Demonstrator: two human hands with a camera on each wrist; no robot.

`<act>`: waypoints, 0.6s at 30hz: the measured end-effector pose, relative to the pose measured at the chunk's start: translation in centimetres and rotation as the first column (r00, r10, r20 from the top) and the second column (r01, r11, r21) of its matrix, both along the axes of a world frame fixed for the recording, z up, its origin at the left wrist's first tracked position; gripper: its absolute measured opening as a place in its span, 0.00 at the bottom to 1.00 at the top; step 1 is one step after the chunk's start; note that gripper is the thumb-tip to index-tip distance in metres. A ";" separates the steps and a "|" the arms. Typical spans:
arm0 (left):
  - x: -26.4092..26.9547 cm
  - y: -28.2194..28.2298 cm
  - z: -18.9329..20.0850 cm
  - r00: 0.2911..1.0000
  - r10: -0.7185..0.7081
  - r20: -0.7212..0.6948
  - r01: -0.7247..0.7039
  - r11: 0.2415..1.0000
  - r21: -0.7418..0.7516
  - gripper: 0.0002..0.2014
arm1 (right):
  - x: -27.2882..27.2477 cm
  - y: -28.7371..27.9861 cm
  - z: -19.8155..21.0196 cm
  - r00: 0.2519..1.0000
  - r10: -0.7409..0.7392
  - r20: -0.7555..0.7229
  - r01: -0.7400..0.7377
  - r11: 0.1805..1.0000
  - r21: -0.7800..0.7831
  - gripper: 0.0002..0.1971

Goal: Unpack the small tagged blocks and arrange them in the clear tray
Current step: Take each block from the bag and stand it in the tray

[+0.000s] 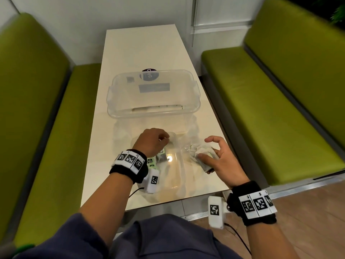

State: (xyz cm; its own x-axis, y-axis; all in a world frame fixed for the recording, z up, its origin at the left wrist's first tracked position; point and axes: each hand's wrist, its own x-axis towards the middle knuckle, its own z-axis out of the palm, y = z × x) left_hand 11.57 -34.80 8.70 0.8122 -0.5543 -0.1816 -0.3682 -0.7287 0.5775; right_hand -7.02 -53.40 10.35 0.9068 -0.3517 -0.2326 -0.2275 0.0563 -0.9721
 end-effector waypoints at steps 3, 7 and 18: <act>-1.9 0.0 2.9 0.963 -0.116 -0.244 0.049 0.963 -0.265 0.10 | 0.3 0.4 0.2 1.000 0.009 -0.010 -0.009 1.000 -0.004 0.20; -3.4 0.1 4.2 0.892 -0.244 -0.380 0.100 0.927 -0.362 0.12 | 0.6 0.9 0.4 0.999 0.038 -0.001 -0.038 0.999 0.013 0.18; -3.9 0.7 4.4 0.913 -0.178 -0.367 -0.022 0.878 -0.479 0.07 | 0.5 1.4 0.7 0.998 0.054 0.028 -0.053 0.998 -0.018 0.17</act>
State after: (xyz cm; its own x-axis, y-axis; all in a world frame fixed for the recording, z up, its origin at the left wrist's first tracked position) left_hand 7.72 -34.11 13.14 0.6797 -0.7116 -0.1778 -0.0850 -0.3172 0.9445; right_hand -6.54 -52.04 11.09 0.9304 -0.3064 -0.2010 -0.2023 0.0279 -0.9789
